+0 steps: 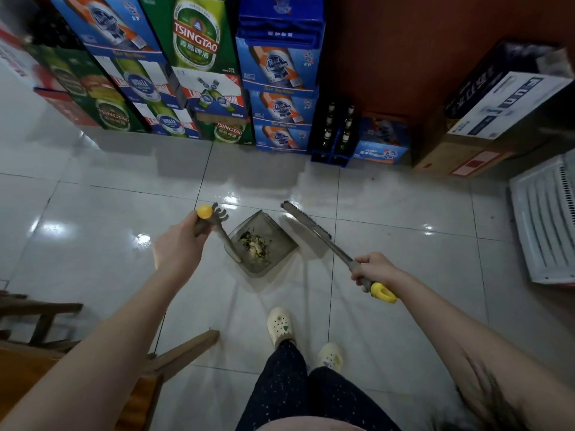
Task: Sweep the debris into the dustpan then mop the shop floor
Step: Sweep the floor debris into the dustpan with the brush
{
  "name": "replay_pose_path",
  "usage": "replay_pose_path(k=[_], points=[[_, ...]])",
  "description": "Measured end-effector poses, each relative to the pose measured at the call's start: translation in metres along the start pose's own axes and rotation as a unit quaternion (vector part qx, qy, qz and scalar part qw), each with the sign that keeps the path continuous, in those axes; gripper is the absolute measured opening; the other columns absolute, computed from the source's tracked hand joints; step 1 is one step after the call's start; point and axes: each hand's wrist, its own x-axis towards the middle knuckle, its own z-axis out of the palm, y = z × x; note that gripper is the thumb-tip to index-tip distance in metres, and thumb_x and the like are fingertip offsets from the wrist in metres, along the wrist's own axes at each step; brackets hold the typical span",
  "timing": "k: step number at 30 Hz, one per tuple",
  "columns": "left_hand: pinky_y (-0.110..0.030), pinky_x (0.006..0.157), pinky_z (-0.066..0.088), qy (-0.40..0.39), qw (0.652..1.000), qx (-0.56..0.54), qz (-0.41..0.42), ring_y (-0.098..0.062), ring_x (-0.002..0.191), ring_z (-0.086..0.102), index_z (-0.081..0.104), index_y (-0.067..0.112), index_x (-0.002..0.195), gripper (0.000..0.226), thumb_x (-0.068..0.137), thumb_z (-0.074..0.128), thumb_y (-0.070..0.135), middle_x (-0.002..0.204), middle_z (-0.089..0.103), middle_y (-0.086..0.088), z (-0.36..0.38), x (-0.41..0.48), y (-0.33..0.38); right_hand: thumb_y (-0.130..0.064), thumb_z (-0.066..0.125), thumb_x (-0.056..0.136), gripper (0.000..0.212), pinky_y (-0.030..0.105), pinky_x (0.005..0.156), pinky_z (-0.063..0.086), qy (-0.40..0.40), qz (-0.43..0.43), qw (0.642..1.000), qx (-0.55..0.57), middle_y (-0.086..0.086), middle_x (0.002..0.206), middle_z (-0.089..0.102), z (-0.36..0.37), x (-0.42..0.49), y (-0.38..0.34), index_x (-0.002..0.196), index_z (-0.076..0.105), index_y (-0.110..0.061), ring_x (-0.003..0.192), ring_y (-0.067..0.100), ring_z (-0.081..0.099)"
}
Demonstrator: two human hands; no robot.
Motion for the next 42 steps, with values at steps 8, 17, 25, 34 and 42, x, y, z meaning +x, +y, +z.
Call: replay_pose_path(k=[8,17,25,34,42], points=[[-0.034,0.056,0.035,-0.006,1.0,0.006,0.014,-0.03,0.064,0.048,0.052,0.02,0.104,0.03,0.094,0.043,0.046,0.07,0.055,-0.006,0.022,0.01,0.033,0.013,0.055,0.08,0.029,0.018,0.034,0.037,0.05,0.025,0.992,0.109,0.018,0.072,0.048,-0.016,0.019,0.023,0.109,0.056,0.017,0.05,0.023,0.041],[-0.032,0.055,0.033,-0.015,0.999,0.013,0.036,-0.027,0.065,0.047,0.052,0.026,0.107,0.028,0.094,0.044,0.048,0.069,0.054,-0.001,0.032,0.026,0.038,0.011,0.054,0.08,0.009,0.013,0.032,0.035,0.039,0.055,0.975,0.211,0.017,0.064,0.048,0.02,0.039,0.016,0.086,0.058,0.005,0.026,0.012,0.045],[-0.033,0.057,0.038,-0.025,0.996,0.038,0.081,-0.035,0.078,0.059,0.052,0.026,0.112,0.025,0.094,0.046,0.043,0.079,0.063,-0.007,0.029,0.034,0.034,0.012,0.053,0.079,0.019,0.014,0.034,0.035,0.002,0.042,0.986,0.163,0.014,0.063,0.049,0.044,0.05,0.001,0.095,0.057,0.003,0.027,0.015,0.042],[-0.033,0.056,0.035,-0.036,0.997,0.02,0.068,-0.035,0.076,0.059,0.051,0.026,0.111,0.026,0.094,0.044,0.045,0.081,0.065,-0.009,0.029,0.03,0.027,0.003,0.06,0.08,0.048,0.017,0.037,0.037,-0.053,0.047,0.996,0.049,0.018,0.069,0.059,0.014,0.023,-0.006,0.128,0.056,-0.006,0.036,0.019,0.049],[-0.033,0.056,0.035,-0.024,0.997,-0.012,0.074,-0.033,0.073,0.06,0.05,0.023,0.1,0.024,0.093,0.046,0.046,0.075,0.064,-0.007,0.029,0.003,0.031,0.011,0.058,0.08,0.052,0.018,0.036,0.041,-0.033,-0.008,0.999,-0.001,0.013,0.075,0.056,0.005,-0.005,-0.011,0.131,0.051,0.003,0.05,0.018,0.053]])
